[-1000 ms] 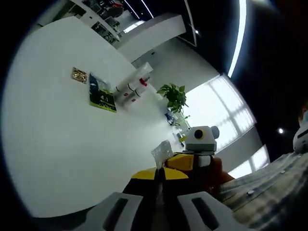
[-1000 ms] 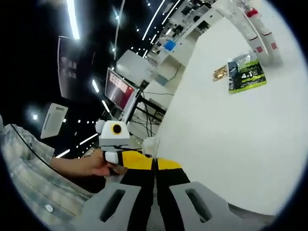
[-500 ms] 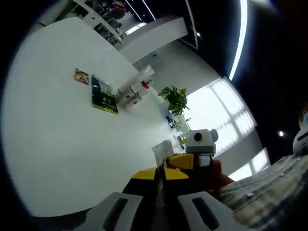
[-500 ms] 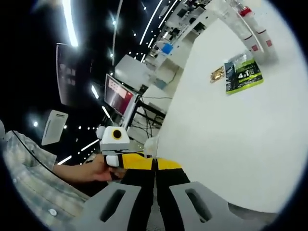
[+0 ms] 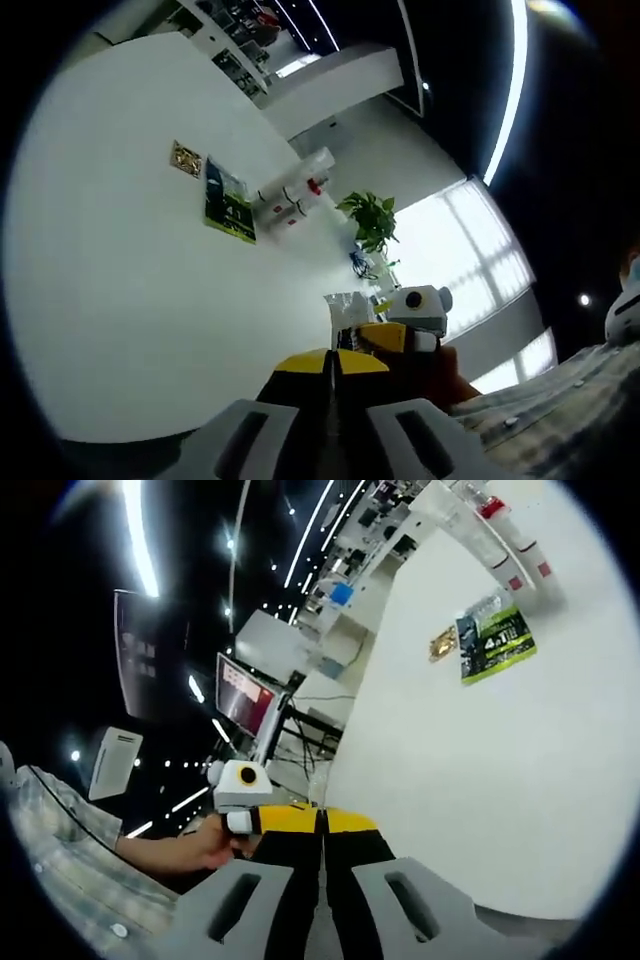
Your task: Arrange the skincare products in the storage area until every visible bottle or jar stands upright without overlapping.
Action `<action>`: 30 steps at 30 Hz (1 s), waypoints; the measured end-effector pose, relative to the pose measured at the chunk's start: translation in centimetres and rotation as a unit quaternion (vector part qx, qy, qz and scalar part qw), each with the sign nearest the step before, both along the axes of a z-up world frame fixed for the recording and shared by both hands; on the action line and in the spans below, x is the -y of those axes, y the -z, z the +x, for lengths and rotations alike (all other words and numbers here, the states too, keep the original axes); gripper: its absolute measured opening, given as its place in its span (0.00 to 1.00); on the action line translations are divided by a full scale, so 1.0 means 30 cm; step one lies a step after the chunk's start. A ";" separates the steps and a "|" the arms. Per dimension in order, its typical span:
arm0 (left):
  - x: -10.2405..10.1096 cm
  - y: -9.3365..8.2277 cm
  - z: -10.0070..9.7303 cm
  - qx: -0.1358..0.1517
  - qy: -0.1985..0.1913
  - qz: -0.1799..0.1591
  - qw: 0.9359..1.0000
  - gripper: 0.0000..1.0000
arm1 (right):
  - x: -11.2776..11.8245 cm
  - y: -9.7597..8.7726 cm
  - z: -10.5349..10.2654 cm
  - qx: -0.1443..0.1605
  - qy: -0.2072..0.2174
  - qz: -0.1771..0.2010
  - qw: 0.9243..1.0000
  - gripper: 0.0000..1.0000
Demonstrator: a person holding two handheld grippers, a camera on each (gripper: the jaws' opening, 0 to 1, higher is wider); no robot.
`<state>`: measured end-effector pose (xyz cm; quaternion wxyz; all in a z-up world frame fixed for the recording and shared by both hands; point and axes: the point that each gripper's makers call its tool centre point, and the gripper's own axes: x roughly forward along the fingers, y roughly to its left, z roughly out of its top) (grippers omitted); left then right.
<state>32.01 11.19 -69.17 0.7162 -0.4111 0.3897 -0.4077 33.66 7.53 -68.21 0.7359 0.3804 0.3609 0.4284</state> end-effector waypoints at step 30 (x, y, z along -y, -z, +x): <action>-0.001 -0.037 -0.007 0.027 -0.001 0.002 1.000 0.01 | 0.004 -0.041 0.042 0.144 0.026 -0.101 0.984 0.13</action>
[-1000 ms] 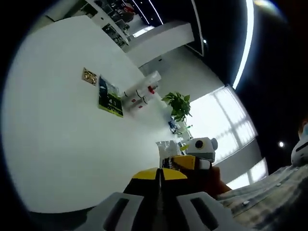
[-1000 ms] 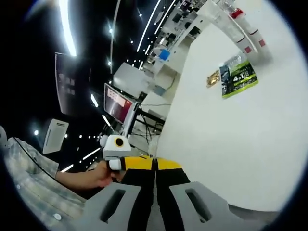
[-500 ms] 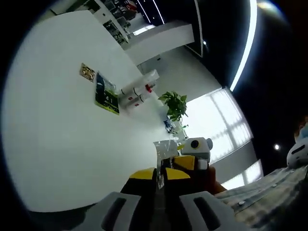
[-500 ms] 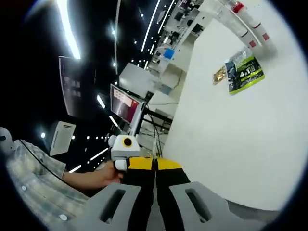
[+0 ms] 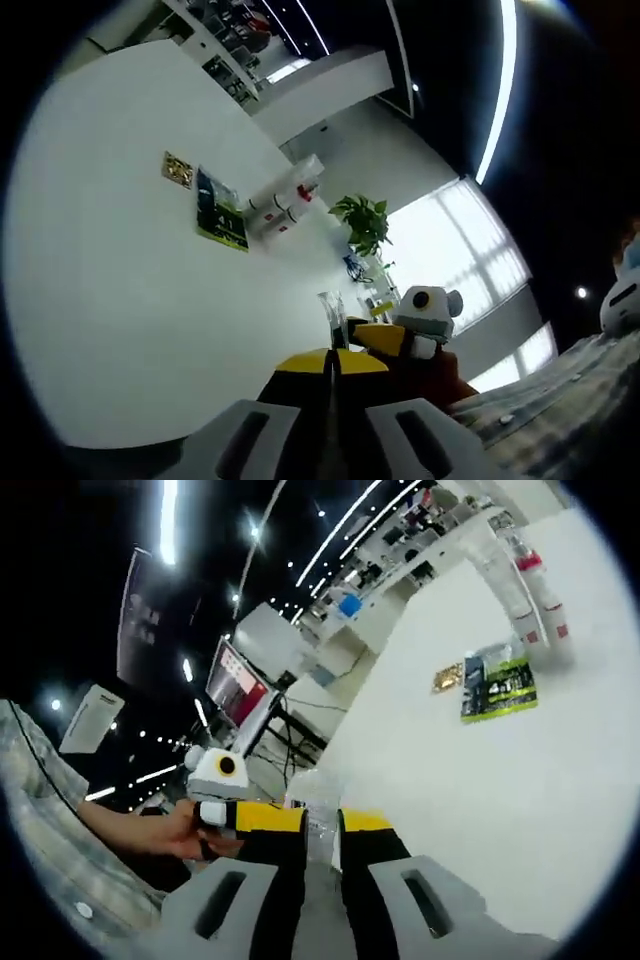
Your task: Arrange the skincare products in the storage area until every visible bottle or jar stands upright without overlapping.
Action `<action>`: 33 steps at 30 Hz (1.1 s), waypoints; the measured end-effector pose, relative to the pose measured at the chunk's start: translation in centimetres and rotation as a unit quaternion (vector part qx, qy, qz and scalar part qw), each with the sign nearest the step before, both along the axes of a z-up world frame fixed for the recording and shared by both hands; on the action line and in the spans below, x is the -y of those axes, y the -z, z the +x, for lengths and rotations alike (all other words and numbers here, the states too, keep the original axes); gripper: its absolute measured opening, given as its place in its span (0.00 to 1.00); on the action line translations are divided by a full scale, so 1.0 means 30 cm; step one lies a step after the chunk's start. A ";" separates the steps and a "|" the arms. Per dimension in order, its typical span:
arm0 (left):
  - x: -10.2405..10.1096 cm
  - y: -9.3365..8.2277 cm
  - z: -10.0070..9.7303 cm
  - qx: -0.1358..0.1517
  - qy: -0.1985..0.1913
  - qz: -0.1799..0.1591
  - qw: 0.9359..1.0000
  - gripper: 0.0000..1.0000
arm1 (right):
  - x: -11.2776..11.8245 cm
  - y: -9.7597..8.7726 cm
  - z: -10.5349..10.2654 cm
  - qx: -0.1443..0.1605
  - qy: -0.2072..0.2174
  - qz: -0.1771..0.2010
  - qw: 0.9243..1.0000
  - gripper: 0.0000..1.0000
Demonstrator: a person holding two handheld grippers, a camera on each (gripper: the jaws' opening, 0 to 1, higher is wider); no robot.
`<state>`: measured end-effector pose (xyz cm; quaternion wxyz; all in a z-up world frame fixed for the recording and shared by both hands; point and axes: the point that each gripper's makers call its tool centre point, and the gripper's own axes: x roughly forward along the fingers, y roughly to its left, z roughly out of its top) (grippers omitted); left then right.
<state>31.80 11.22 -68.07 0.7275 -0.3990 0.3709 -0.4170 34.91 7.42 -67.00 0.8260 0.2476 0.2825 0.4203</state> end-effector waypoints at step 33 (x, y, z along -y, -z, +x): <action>-0.088 0.048 0.179 -0.080 0.025 0.042 0.996 0.01 | 0.167 -0.078 0.079 0.269 0.101 -0.248 0.925 0.93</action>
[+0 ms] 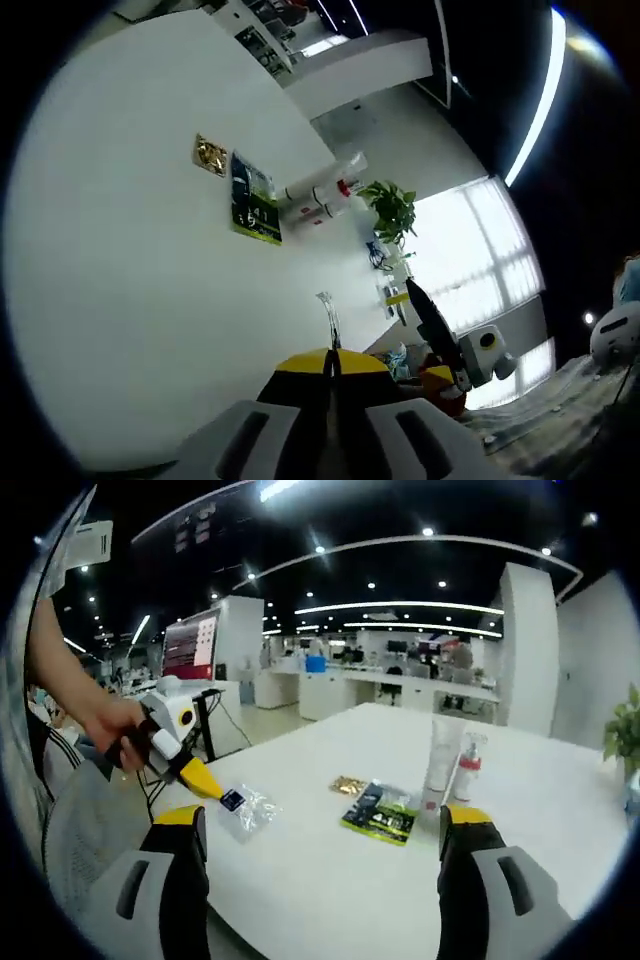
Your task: Arrange the skincare products in the storage area until every visible bottle or jar stands upright without overlapping.
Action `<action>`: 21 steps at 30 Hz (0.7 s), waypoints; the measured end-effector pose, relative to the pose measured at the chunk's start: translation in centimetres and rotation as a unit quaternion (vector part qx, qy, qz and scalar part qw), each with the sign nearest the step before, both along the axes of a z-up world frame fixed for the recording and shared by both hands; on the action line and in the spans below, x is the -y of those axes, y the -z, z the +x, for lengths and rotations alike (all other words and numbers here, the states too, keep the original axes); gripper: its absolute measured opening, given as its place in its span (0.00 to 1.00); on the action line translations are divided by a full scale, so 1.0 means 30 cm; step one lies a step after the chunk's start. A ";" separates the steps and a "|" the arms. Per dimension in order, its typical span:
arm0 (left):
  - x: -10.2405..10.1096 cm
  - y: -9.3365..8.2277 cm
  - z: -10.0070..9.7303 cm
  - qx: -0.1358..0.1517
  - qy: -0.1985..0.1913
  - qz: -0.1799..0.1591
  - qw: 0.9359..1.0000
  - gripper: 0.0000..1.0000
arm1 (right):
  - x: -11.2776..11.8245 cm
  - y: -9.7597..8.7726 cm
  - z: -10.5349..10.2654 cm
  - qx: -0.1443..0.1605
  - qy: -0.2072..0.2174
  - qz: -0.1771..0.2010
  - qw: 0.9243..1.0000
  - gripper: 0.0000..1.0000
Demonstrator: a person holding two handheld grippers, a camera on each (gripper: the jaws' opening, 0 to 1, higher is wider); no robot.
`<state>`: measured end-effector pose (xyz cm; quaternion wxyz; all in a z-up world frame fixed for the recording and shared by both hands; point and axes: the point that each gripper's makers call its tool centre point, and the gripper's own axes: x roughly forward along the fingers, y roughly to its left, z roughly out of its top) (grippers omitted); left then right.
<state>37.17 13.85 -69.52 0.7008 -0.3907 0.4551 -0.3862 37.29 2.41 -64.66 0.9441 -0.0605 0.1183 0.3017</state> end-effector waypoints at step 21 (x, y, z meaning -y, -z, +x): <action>-0.063 0.064 0.452 -0.003 -0.027 0.057 0.998 0.01 | 0.061 0.049 0.035 -0.030 0.034 -0.016 0.999 0.82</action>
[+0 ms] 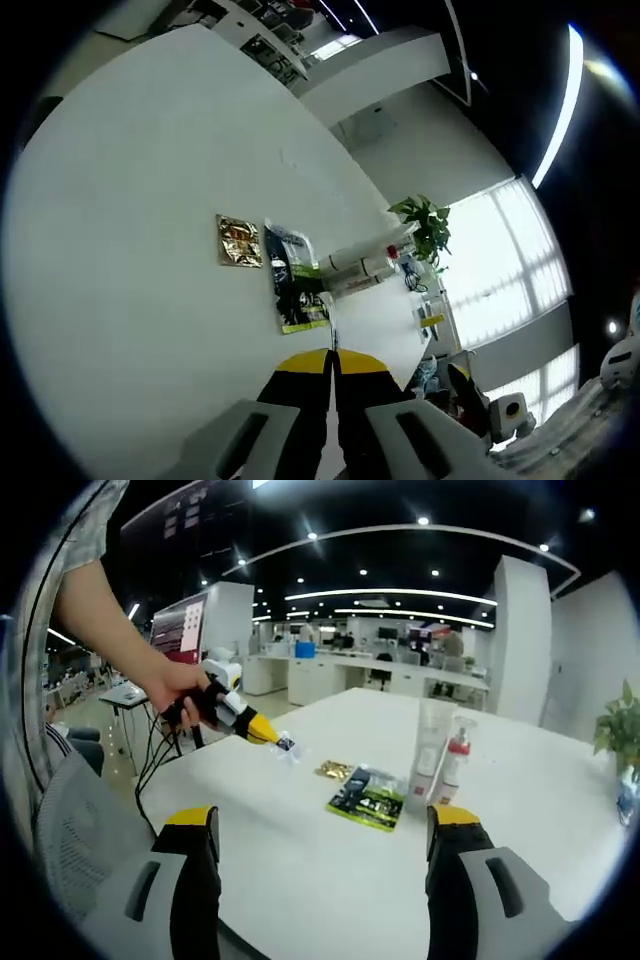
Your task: Arrange the skincare products in the storage area until every visible bottle or jar stands upright without overlapping.
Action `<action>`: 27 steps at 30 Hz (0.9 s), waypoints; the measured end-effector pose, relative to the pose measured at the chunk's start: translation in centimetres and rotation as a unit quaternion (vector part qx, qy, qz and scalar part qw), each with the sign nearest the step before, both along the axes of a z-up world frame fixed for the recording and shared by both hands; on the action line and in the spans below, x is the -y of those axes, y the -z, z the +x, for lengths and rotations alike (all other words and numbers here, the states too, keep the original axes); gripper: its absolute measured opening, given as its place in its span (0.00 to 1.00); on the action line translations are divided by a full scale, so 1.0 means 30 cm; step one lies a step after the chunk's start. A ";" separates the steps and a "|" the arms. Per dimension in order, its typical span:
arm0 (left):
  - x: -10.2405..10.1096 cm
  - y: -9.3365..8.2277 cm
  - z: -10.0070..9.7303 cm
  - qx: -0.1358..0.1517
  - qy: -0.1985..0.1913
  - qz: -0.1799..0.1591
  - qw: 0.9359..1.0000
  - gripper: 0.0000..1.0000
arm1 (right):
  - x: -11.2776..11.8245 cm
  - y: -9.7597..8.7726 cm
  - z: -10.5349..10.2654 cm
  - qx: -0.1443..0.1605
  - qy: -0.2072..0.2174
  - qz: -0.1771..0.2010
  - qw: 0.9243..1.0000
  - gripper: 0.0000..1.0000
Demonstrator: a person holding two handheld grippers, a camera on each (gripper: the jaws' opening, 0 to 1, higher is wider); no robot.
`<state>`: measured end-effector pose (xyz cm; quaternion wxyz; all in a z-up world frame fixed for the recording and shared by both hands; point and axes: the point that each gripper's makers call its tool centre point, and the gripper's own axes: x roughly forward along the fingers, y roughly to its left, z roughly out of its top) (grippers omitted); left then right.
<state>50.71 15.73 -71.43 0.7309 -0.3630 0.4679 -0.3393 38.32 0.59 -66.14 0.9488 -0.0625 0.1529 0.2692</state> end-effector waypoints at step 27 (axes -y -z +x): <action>0.043 0.187 0.168 -0.045 0.014 0.050 0.998 0.01 | -0.029 0.053 -0.019 -0.038 -0.023 -0.008 0.999 0.74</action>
